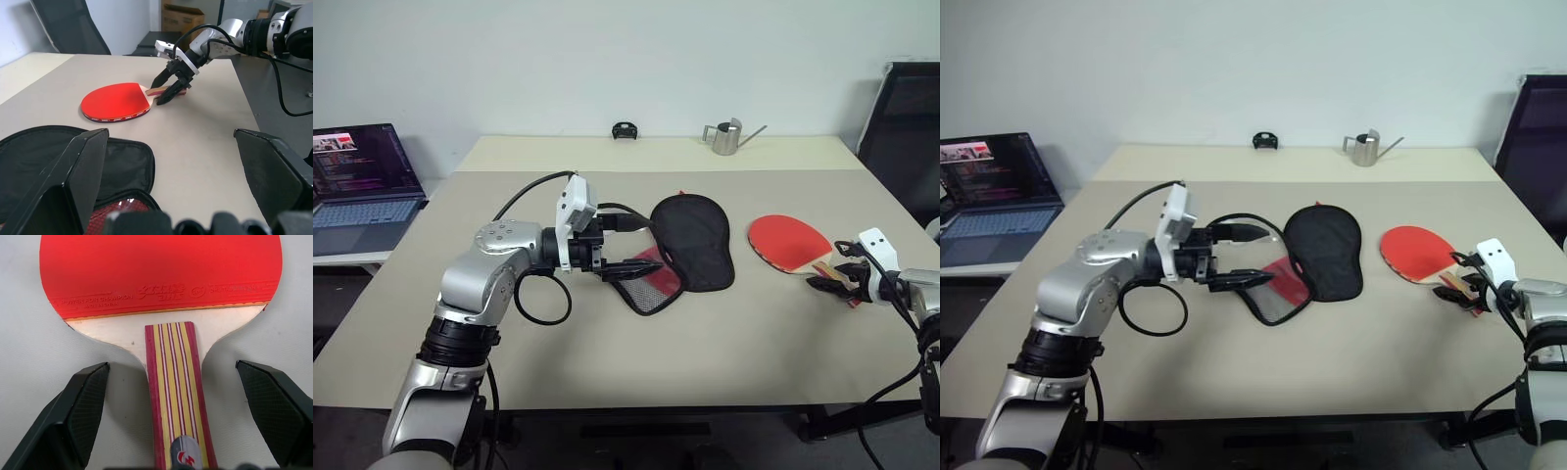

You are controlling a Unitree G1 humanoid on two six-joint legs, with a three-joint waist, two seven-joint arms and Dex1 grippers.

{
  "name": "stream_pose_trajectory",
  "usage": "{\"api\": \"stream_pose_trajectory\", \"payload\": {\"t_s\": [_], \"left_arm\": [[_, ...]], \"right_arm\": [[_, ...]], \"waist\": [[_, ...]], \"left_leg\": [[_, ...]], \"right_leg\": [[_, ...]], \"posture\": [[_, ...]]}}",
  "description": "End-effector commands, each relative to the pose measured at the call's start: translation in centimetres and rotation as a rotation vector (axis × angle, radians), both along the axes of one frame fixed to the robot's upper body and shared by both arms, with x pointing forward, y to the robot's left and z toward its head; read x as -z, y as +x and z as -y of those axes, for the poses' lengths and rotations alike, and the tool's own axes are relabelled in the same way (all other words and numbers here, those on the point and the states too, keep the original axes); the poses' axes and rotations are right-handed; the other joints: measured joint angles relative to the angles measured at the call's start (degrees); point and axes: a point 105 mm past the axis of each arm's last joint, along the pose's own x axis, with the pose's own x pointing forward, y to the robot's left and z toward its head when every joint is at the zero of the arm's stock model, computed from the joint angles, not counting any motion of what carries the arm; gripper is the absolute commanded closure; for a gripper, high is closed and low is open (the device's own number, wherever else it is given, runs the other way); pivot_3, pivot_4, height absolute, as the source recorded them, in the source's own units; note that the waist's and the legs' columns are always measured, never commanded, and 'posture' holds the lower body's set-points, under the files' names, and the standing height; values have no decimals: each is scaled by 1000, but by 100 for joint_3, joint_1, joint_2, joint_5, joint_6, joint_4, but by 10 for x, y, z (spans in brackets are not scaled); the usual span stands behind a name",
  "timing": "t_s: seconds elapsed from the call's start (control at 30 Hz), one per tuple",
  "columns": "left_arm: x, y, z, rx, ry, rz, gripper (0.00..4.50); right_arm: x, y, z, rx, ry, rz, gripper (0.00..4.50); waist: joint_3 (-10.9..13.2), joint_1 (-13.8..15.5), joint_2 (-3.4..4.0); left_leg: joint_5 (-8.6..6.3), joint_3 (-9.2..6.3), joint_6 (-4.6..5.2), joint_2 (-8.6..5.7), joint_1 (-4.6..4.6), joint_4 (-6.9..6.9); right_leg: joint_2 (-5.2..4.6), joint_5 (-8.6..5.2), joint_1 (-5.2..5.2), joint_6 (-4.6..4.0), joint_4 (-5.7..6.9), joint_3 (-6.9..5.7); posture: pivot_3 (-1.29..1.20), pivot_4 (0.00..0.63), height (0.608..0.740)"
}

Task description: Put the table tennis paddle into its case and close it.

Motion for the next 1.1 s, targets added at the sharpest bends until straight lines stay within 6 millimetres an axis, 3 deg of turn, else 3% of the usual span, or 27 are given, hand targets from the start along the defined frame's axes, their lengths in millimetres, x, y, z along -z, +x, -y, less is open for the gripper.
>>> {"api": "stream_pose_trajectory", "payload": {"t_s": [0.03,0.2,0.37,0.53,0.77,0.97,1.1], "left_arm": [[-12,-1,-5,-18,-6,53,0],[-10,0,-10,-36,2,52,0],[-10,2,-16,-65,5,53,0],[-10,4,-29,-108,6,53,0],[-12,6,-57,-223,-1,62,0],[-8,2,-72,-278,4,52,0],[-6,-3,-72,-273,-3,45,0]], "right_arm": [[5,3,-1,10,-25,-6,426],[9,4,-2,23,-33,-2,1865],[9,6,-1,56,-16,16,3401],[-4,13,5,130,8,81,3398],[-49,26,6,217,56,239,3398],[-87,28,-48,156,146,326,3398],[-89,25,-88,152,206,320,3398]], "waist": [[0,-3,-1],[2,-6,-6],[5,-1,-12],[6,2,-13],[9,-3,-7],[10,-9,-6],[10,10,-5]], "left_leg": [[0,3,0,0,2,0],[-1,38,2,0,31,6],[-4,38,7,1,113,1],[-4,43,7,0,111,4],[-8,46,12,3,95,-4],[-14,51,20,9,86,-25],[-14,51,20,9,82,-32]], "right_leg": [[0,0,1,0,2,3],[3,5,10,9,21,44],[11,7,96,15,-6,49],[13,14,96,26,-12,59],[12,14,75,25,-13,63],[12,12,57,24,-20,70],[12,13,47,24,-16,71]], "posture": [[0,150,740],[0,150,740],[0,150,740],[0,150,740],[0,150,740],[0,150,740],[0,150,740]]}}
